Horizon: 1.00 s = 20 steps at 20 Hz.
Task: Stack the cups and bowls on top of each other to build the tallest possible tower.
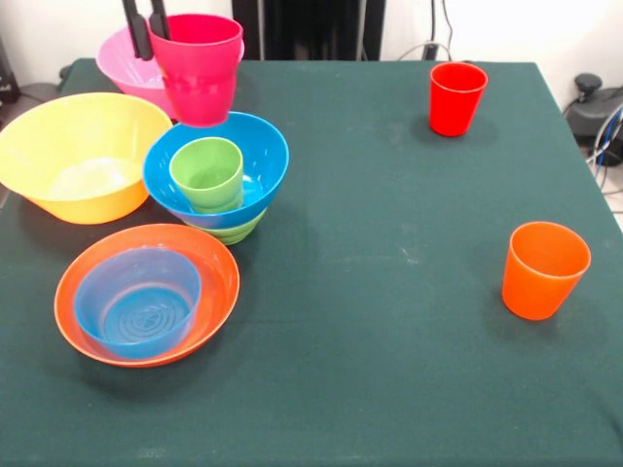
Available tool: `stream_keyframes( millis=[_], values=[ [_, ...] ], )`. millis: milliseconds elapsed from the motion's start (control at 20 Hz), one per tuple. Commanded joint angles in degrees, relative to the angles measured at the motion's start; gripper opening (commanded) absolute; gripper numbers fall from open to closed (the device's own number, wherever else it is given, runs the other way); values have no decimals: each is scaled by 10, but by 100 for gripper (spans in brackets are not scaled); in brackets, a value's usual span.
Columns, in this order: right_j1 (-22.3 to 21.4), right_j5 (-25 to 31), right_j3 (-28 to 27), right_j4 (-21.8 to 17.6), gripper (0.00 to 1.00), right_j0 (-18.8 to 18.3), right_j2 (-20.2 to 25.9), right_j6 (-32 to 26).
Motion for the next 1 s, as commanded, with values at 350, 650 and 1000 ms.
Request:
stream_keyframes(
  millis=[350, 650, 1000],
  values=[
    [36, -6, 17, -64, 0, 47, -65, -39],
    [48, -4, 6, -90, 0, 55, -84, -47],
    [63, -7, 3, -101, 0, 48, -85, -57]
  ],
)
